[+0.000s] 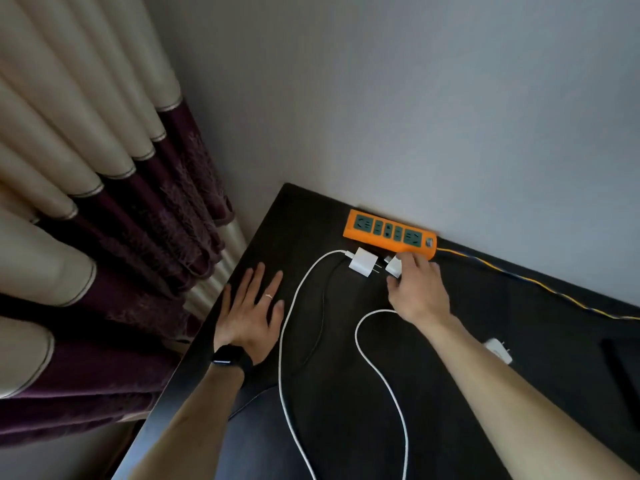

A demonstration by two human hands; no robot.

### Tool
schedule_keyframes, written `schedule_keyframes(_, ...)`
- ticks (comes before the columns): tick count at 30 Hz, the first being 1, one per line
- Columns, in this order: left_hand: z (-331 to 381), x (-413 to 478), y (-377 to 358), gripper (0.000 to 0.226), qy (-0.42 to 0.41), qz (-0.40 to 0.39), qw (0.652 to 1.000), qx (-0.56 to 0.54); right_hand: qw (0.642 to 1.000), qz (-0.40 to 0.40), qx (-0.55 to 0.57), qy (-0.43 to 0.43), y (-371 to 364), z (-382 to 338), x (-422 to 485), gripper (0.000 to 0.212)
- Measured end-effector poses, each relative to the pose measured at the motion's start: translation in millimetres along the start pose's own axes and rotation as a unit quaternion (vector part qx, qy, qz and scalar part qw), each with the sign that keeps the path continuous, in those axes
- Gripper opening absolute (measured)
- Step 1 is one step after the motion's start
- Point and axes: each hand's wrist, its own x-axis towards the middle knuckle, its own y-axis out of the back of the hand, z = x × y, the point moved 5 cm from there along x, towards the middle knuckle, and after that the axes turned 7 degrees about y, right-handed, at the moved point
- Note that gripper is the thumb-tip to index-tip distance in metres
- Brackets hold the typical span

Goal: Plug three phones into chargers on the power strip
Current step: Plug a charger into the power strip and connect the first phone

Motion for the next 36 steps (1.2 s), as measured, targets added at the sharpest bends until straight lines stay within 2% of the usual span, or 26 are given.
schedule_keyframes(8, -2, 4, -3, 0.059, 0.005, -0.011, 1.000, -0.005, 0.999, -0.008, -0.048, 0.008, -12, -3, 25, 0.042)
schedule_keyframes(11, -4, 4, -3, 0.059, 0.008, -0.005, 1.000, -0.004, 0.993, -0.036, -0.105, 0.050, -5, -6, 31, 0.046)
schedule_keyframes(13, -4, 5, -3, 0.059, 0.006, -0.003, 1.000, -0.010, 0.985, -0.024, -0.145, 0.086, 5, -8, 32, 0.047)
schedule_keyframes(16, -5, 4, -3, 0.059, 0.002, 0.009, 1.000, -0.014, 0.981, 0.054, -0.129, 0.132, 27, -10, 36, 0.045)
schedule_keyframes(20, -5, 4, -1, 0.060, 0.004, 0.014, 1.000, -0.023, 0.951, 0.226, -0.032, 0.208, 55, -18, 38, 0.035)
schedule_keyframes(22, -5, 4, -1, 0.060, 0.003, 0.010, 1.000, -0.029, 0.940, 0.277, 0.042, 0.193, 60, -19, 42, 0.034)
schedule_keyframes(25, -6, 4, -1, 0.060, 0.008, 0.006, 1.000, -0.029, 0.946, 0.224, 0.212, 0.096, 44, -19, 58, 0.035)
schedule_keyframes(30, -6, 5, -2, 0.060, 0.009, 0.023, 0.999, -0.033, 0.931, 0.168, 0.323, 0.030, 19, -22, 80, 0.049)
schedule_keyframes(36, -7, 3, -2, 0.060, 0.011, 0.025, 0.999, -0.045, 0.955, 0.122, 0.266, 0.043, 8, -20, 91, 0.041)
